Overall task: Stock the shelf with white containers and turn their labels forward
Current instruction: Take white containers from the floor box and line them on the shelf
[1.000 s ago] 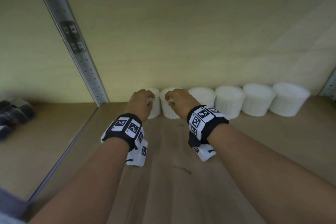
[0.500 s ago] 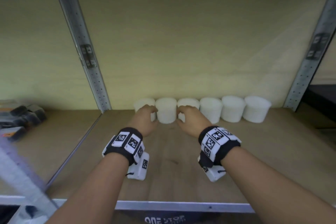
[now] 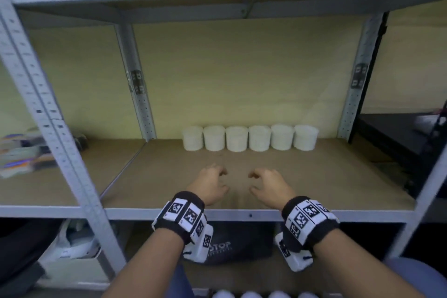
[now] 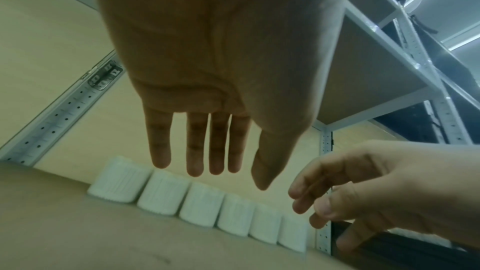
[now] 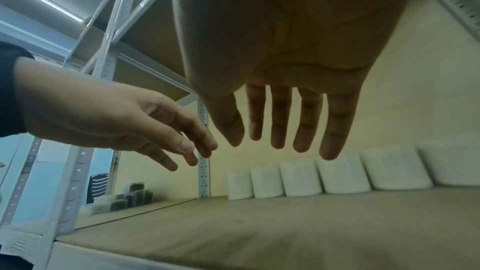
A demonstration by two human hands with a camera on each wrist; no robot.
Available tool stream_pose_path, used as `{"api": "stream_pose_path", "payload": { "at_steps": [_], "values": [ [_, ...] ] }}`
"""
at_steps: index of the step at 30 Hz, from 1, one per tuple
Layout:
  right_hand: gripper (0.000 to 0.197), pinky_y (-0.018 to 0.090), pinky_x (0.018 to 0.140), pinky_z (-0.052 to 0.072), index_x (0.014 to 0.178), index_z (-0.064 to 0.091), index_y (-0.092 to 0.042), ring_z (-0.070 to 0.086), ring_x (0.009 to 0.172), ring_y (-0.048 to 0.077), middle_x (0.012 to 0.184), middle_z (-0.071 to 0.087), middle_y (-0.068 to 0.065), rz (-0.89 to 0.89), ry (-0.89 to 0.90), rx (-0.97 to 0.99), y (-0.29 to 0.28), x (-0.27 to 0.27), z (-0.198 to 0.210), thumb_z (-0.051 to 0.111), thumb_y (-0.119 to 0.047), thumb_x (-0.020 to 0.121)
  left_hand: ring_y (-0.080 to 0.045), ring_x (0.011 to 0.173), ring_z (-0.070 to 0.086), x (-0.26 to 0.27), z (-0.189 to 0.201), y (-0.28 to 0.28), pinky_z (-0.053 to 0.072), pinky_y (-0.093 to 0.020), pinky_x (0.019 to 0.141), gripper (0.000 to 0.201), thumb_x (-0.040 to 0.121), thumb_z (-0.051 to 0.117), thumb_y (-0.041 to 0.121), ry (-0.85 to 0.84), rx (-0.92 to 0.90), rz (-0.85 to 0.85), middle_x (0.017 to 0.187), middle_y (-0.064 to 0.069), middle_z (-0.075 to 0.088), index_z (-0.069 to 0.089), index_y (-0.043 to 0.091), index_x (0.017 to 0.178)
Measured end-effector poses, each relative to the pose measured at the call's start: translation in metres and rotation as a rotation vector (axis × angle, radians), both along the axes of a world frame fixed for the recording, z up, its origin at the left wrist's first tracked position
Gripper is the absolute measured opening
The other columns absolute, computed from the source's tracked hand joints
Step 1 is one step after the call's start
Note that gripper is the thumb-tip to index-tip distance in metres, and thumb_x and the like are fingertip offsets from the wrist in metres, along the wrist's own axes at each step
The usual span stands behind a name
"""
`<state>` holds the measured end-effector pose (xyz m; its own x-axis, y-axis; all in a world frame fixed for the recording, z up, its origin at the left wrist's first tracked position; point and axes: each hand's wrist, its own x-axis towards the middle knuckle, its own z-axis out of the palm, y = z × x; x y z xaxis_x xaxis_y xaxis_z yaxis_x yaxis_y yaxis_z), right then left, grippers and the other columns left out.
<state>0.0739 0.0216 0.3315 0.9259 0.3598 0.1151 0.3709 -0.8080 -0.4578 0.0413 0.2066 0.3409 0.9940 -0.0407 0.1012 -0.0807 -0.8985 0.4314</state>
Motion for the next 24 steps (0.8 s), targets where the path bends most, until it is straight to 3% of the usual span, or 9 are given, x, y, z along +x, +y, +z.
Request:
{"api": "stream_pose_path", "payload": {
  "at_steps": [5,10,14,18,20,24],
  "values": [
    [0.036,0.033,0.098,0.047,0.121,0.058,-0.023,0.055,0.114,0.02,0.121,0.06,0.0,-0.014,0.052,-0.005,-0.025,-0.037,-0.025,0.058,-0.027,0.086,-0.021,0.113,0.056,-0.03,-0.031,-0.024,0.045,-0.031,0.096,0.038,0.085,0.063,0.028,0.092,-0.02,-0.004,0.125,-0.003,0.058,0.056,0.018,0.121],
    [0.025,0.03,0.085,0.051,0.108,0.063,-0.02,0.062,0.095,0.02,0.097,0.06,-0.002,-0.002,0.154,-0.024,-0.036,-0.058,-0.064,0.062,-0.027,0.084,-0.022,0.102,0.062,-0.044,-0.071,-0.044,0.048,-0.029,0.089,0.031,0.083,0.064,0.028,0.194,-0.03,-0.071,0.114,-0.006,0.065,0.062,0.013,0.111],
    [0.025,0.029,0.084,0.051,0.105,0.067,-0.014,0.063,0.091,0.019,0.087,0.059,-0.004,-0.002,0.255,-0.062,-0.038,-0.066,-0.098,0.064,-0.022,0.082,-0.021,0.101,0.062,-0.049,-0.112,-0.055,0.049,-0.028,0.087,0.029,0.083,0.066,0.027,0.294,-0.04,-0.095,0.109,-0.006,0.067,0.064,0.012,0.108],
    [0.025,0.028,0.085,0.049,0.107,0.066,-0.014,0.063,0.095,0.021,0.091,0.061,-0.001,-0.017,0.39,-0.107,-0.04,-0.067,-0.14,0.063,-0.02,0.083,-0.023,0.106,0.062,-0.05,-0.155,-0.06,0.047,-0.026,0.085,0.03,0.082,0.066,0.023,0.431,-0.002,-0.11,0.113,-0.007,0.066,0.064,0.012,0.11],
    [0.027,0.027,0.088,0.048,0.11,0.065,-0.012,0.063,0.103,0.024,0.101,0.067,0.006,-0.016,0.45,-0.123,-0.04,-0.065,-0.164,0.062,-0.017,0.083,-0.026,0.108,0.061,-0.049,-0.182,-0.06,0.046,-0.027,0.084,0.033,0.082,0.065,0.02,0.521,0.013,-0.099,0.116,-0.009,0.064,0.062,0.011,0.113],
    [0.03,0.035,0.091,0.051,0.112,0.065,-0.01,0.062,0.106,0.029,0.114,0.067,0.012,-0.02,0.582,-0.192,-0.035,-0.07,-0.22,0.06,-0.022,0.085,-0.029,0.101,0.064,-0.055,-0.242,-0.059,0.052,-0.033,0.086,0.037,0.077,0.069,0.025,0.686,0.048,-0.039,0.113,-0.011,0.067,0.063,0.011,0.111]
  ]
}}
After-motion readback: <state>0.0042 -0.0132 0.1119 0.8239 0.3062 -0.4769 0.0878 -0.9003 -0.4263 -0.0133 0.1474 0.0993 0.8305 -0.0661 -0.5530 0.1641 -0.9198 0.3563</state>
